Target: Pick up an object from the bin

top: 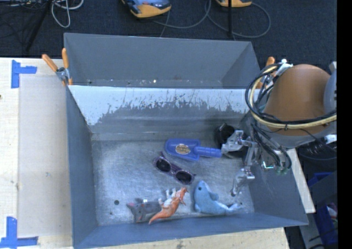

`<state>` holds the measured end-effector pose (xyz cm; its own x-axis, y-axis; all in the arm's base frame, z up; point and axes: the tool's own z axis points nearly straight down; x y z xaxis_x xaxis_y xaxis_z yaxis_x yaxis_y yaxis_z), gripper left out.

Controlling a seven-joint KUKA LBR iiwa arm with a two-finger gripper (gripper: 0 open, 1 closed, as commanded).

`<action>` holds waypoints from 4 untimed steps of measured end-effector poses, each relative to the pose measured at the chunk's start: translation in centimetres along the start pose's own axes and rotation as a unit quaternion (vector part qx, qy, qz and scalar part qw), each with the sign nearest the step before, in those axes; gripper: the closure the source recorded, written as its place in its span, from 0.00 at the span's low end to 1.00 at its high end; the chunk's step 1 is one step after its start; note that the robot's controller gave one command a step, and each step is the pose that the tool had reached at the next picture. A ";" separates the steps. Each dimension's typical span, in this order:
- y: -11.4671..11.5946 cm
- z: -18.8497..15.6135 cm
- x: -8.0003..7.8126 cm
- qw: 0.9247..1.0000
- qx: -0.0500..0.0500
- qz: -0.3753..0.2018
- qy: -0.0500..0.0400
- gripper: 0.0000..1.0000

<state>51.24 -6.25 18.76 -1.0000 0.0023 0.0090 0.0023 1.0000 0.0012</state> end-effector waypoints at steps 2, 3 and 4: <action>0.3 -0.9 -0.9 1.000 0.000 0.014 -0.004 0.00; -3.2 0.3 -5.0 0.999 0.000 -0.035 -0.006 0.00; -4.4 2.5 -5.2 0.999 0.004 -0.053 -0.012 0.00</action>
Offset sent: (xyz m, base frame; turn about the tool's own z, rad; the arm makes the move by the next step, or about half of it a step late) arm 0.0223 0.0091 0.0191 0.0743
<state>56.43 -10.71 16.26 -0.9945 -0.1032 -0.0154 -0.1031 0.9946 -0.0071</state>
